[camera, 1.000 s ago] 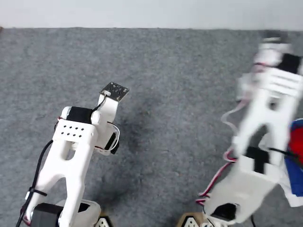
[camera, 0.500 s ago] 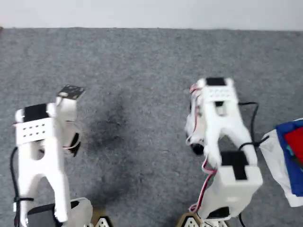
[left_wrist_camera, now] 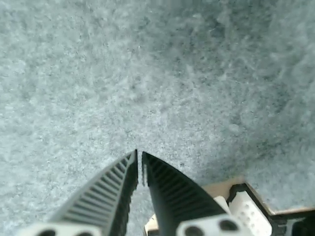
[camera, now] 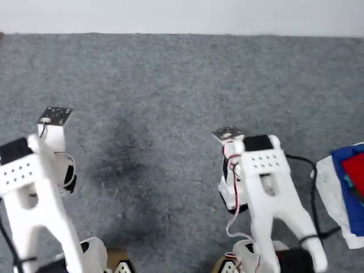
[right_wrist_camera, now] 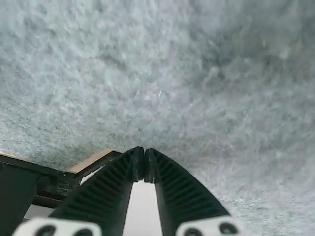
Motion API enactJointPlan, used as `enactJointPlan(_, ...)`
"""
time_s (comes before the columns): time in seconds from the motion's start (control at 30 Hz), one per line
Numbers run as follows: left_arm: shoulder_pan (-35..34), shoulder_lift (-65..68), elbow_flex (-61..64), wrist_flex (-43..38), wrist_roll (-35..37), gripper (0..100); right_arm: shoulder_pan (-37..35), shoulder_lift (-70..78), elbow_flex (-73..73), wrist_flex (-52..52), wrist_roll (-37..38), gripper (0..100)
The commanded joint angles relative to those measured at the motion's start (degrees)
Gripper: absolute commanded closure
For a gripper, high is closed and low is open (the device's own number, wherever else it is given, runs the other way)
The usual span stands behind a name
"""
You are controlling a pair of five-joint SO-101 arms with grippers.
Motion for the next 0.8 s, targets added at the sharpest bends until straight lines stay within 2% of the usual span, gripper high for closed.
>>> enactJointPlan(0.0,-0.4,-12.9,3.7,1.8,-1.1,99,2.4,-5.9,0.1,1.2,-0.2,99.0)
enactJointPlan(0.2,-0.4,-31.5,9.3,1.3,-1.1,99,5.0,-13.4,0.5,2.8,-0.2,99.0)
enactJointPlan(0.43,-0.6,-48.2,21.1,-4.0,-2.3,99,5.4,-15.3,2.0,0.8,-0.3,99.0)
enactJointPlan(0.77,-0.6,-78.6,31.9,-2.5,-10.3,99,5.8,-16.1,13.5,-12.0,-0.3,99.0)
